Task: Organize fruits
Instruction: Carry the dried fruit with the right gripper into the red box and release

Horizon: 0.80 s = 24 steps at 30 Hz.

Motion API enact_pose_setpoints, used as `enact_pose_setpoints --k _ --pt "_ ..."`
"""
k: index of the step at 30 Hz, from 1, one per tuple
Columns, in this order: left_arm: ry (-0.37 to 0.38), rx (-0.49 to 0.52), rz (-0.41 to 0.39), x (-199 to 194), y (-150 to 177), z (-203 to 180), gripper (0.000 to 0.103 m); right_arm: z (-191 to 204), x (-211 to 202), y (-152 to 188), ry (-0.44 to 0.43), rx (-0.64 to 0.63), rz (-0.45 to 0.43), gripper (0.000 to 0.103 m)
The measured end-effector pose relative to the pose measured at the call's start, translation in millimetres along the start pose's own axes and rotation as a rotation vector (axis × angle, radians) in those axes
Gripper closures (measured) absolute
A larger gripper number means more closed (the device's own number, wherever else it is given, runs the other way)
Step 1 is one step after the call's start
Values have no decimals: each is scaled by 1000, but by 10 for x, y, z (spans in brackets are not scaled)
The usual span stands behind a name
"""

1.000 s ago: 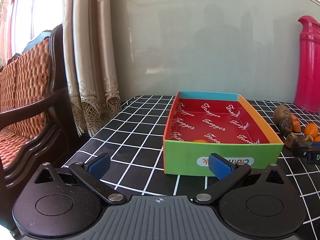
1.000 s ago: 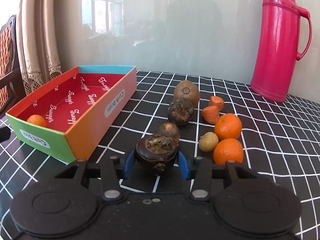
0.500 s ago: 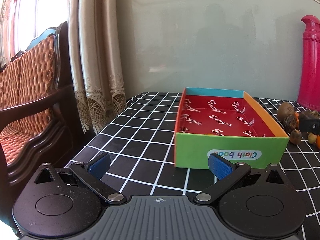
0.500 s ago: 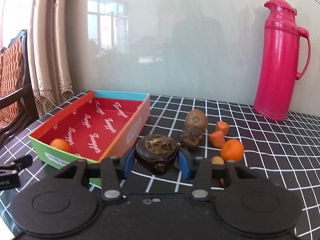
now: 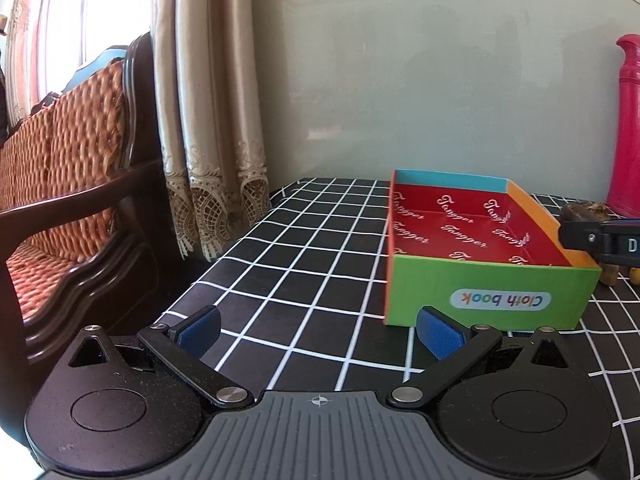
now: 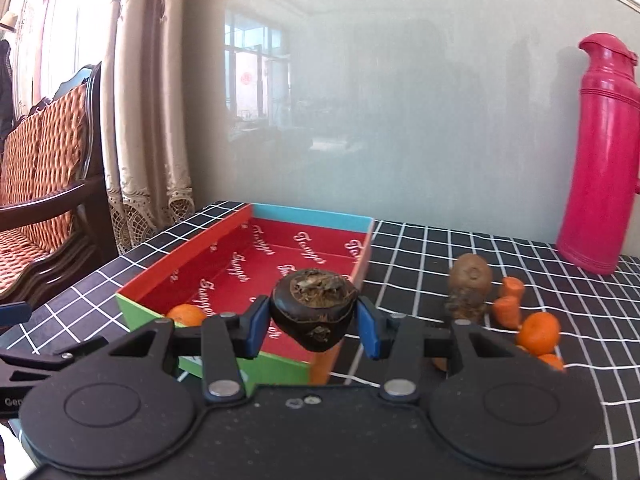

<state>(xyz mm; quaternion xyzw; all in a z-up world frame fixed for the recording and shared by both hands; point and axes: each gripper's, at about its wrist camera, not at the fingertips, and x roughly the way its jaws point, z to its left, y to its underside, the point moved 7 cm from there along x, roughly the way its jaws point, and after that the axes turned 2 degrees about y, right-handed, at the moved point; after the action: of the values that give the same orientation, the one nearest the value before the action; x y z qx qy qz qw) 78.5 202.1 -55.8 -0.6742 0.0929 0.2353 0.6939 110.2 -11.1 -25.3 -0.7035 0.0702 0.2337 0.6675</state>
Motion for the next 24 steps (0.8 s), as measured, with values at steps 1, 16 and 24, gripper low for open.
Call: enact_pose_setpoints --k 1,16,24 --pt "-3 -2 0 1 3 18 0 26 19 1 -4 3 3 58" --pt "-4 -38 9 40 12 117 0 177 78 70 6 -23 19 52" --pt "10 -42 -8 13 -37 27 0 83 -13 32 22 -25 -12 52"
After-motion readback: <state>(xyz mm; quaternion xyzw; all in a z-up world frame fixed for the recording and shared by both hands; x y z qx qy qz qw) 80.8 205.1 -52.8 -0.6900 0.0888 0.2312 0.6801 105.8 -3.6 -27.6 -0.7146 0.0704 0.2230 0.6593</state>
